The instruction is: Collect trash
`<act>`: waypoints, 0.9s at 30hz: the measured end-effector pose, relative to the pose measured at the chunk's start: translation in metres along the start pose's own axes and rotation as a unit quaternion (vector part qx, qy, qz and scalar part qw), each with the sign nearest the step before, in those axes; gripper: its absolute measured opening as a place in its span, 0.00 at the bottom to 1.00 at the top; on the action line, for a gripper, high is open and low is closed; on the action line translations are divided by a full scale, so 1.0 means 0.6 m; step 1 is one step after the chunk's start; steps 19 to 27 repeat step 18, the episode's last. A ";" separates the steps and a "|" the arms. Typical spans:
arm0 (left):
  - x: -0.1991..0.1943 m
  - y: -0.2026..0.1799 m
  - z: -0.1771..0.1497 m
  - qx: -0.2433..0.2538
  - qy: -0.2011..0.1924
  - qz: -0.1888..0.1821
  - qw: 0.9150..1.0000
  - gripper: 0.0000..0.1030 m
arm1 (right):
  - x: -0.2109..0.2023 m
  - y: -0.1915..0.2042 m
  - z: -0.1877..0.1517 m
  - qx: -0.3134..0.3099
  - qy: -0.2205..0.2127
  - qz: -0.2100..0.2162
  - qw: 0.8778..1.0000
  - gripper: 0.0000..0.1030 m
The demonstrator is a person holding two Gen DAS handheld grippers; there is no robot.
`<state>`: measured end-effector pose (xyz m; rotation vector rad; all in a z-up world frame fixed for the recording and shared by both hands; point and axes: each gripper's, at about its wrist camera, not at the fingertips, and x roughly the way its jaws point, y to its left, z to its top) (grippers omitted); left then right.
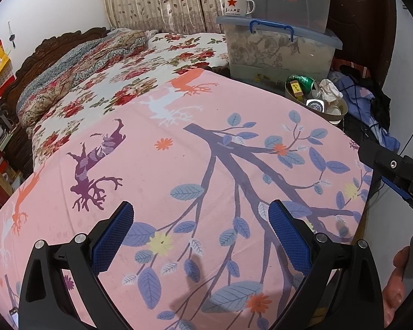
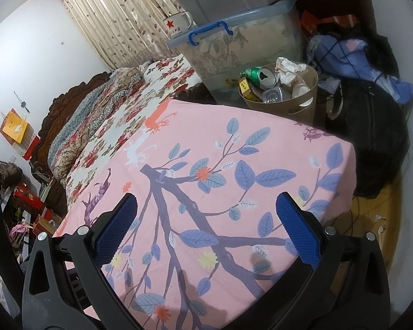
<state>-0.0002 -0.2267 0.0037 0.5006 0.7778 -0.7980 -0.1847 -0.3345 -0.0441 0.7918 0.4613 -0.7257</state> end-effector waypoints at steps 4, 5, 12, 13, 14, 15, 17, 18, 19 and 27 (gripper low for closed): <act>-0.003 0.000 -0.001 0.004 -0.010 0.004 1.000 0.92 | 0.001 0.001 0.000 -0.001 0.001 0.000 1.000 0.97; -0.003 0.001 -0.001 0.005 -0.012 0.002 1.000 0.92 | 0.001 0.002 0.000 -0.002 0.001 -0.001 1.000 0.97; 0.002 0.002 0.000 0.002 0.000 -0.012 1.000 0.92 | 0.003 0.002 0.001 0.000 0.002 -0.002 1.000 0.97; 0.003 0.003 0.000 0.000 0.001 -0.013 1.000 0.92 | 0.003 0.001 0.000 0.001 0.002 -0.002 1.000 0.97; 0.004 0.003 0.000 -0.001 0.002 -0.012 1.000 0.92 | 0.005 0.001 0.001 0.001 0.003 -0.002 1.000 0.97; 0.004 0.003 0.001 -0.001 0.002 -0.011 1.000 0.92 | 0.006 0.000 0.001 0.001 0.003 -0.003 1.000 0.97; 0.005 0.003 0.000 -0.003 0.004 -0.013 1.000 0.92 | 0.006 0.000 0.001 0.001 0.004 -0.002 1.000 0.97; 0.005 0.003 0.001 -0.003 0.004 -0.013 1.000 0.92 | 0.006 0.001 0.001 0.001 0.004 -0.002 1.000 0.97; 0.005 0.003 0.001 -0.003 0.004 -0.013 1.000 0.92 | 0.006 0.001 0.001 0.001 0.004 -0.002 1.000 0.97; 0.005 0.003 0.001 -0.003 0.004 -0.013 1.000 0.92 | 0.006 0.001 0.001 0.001 0.004 -0.002 1.000 0.97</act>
